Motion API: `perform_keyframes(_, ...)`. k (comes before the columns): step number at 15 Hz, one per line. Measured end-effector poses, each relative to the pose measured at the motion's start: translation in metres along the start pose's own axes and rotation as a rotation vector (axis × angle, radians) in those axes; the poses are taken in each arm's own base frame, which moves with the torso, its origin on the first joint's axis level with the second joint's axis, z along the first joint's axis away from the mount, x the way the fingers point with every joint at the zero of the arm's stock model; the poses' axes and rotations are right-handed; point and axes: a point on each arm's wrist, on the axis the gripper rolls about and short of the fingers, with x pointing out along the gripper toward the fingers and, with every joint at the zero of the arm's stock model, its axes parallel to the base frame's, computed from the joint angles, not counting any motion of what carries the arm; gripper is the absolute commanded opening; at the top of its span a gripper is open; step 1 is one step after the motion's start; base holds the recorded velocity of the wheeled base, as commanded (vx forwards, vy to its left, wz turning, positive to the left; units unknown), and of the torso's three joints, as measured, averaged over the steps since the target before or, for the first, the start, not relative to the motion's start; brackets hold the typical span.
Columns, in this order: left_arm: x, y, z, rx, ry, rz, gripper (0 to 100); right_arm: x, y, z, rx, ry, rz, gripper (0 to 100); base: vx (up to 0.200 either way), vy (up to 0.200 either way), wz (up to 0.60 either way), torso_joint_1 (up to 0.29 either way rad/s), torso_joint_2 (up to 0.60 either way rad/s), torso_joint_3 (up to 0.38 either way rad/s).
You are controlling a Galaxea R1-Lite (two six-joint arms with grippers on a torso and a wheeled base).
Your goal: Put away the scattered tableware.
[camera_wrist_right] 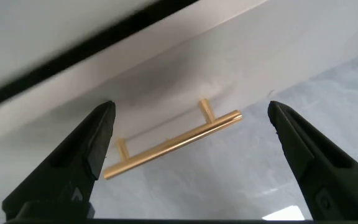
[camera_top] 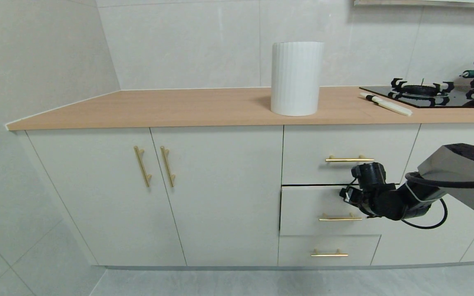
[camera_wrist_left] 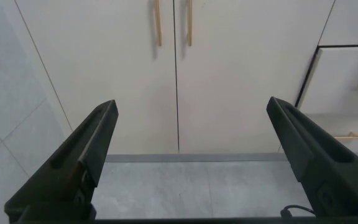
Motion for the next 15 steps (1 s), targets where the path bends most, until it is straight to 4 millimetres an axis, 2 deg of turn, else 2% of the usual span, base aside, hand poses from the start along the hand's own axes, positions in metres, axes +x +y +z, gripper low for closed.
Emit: perform_keyframes(15,0.000,0.000,0.000,0.000,0.000,0.000,100,0.020,-0.004,0.008,0.078,0.025,-0.047,100,0.000,0.000,0.00,0.000,0.00,0.000)
